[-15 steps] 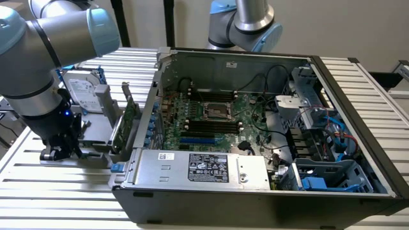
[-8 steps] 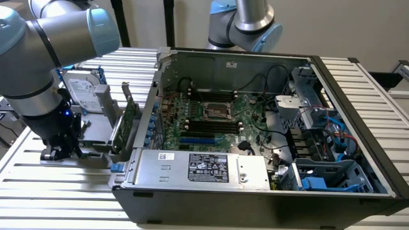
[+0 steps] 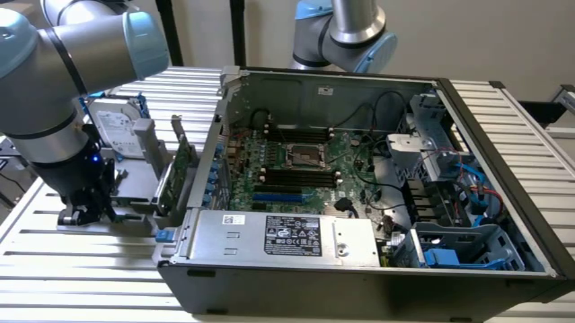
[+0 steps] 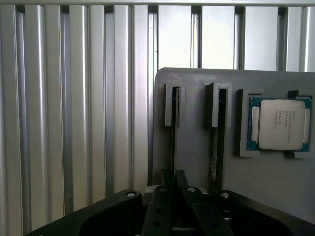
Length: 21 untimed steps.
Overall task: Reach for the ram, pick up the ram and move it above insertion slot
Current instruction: 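Pick up the ram and move it above insertion slot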
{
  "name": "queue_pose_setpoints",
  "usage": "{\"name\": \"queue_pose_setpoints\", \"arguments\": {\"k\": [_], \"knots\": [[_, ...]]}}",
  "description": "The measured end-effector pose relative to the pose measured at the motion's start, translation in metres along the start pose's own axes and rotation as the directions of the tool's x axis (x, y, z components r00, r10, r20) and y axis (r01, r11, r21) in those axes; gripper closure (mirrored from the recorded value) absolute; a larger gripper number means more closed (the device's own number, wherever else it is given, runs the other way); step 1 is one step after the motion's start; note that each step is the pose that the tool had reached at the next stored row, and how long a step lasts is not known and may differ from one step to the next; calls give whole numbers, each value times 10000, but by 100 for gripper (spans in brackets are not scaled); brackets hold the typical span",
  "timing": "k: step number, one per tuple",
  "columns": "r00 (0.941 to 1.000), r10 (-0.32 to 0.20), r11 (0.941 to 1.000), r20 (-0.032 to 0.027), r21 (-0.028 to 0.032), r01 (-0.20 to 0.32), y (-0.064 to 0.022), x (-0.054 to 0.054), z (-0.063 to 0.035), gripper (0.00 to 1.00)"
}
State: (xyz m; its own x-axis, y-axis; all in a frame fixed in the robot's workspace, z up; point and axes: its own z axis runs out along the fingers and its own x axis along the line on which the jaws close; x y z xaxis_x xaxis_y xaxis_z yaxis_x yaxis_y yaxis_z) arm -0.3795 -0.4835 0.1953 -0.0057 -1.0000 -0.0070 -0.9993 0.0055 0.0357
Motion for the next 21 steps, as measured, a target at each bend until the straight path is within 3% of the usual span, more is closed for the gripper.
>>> {"name": "queue_pose_setpoints", "arguments": {"k": [11,14,21], "knots": [[10000,-15,10000,11,-50,15,-10,-1,-104,86],[10000,-29,10000,11,-66,29,-8,-1,-192,86],[10000,-93,9999,8,-117,93,-22,-3,-503,86]]}}
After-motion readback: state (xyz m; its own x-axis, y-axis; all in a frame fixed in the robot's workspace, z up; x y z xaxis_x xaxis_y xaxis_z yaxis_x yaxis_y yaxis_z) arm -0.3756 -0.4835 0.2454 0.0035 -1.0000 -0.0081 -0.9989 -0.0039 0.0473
